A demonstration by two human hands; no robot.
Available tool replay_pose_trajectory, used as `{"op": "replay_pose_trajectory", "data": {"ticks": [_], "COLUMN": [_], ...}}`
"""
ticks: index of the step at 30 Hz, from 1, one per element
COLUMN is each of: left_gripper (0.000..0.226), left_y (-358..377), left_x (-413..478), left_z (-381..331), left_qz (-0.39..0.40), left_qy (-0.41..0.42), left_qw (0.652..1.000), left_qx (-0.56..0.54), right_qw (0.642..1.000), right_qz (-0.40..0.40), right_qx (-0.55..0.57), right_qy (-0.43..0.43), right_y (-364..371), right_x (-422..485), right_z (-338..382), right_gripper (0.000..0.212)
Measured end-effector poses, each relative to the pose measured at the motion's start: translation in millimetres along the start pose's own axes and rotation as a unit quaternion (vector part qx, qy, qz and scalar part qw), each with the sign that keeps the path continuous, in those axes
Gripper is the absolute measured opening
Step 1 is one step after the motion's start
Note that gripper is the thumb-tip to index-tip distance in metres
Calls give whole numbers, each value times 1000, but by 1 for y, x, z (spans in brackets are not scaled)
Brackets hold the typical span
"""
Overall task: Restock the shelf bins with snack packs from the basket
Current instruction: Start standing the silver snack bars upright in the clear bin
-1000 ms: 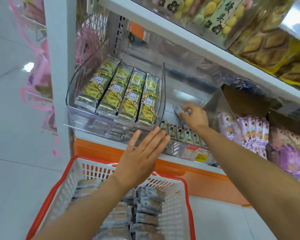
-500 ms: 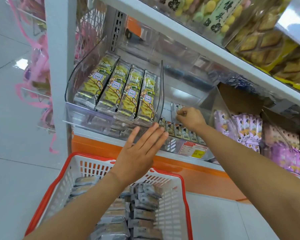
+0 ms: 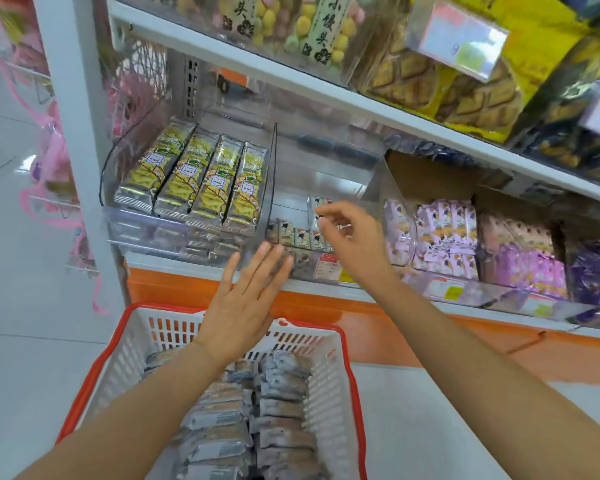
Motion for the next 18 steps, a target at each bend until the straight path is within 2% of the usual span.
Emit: {"op": "replay_pose_trajectory", "data": {"ticks": [4,8,11,13,16,18], "left_gripper": [95,93,94,98,89,91], "left_y": [12,41,63,73,93,104], "left_x": [-23,-51,-72,-84,-99,-105], "left_z": [-9,-1,11,17,22,26], "left_qz": [71,169,228,253,316,312], "left_qy": [18,21,-8,-27,-38,-51], "left_qw": [997,985,973,966,946,948], "left_qx": [5,25,33,46,56,47], "right_qw": [996,995,985,969,932,906], "right_qz": [26,79,165,236,333,382], "right_qx": [69,68,24,-15,-75,-102], "right_qy": [-55,-4,46,74,124,151], "right_y": [0,30,70,95,126,139], "right_x": [-51,-101,-144,-169,-203,-222], "right_z": [19,-18,-61,-85,-114,-128], "right_gripper": [17,15,16,23,34,37]}}
Point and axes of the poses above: each hand's wrist, its own x-axis towards the middle knuckle, its own y-axis out of the palm, z = x × y, the point moved 5 cm from there along x, towards the middle knuckle, and after that the axes turned 2 degrees about -z, right-handed, at the moved point
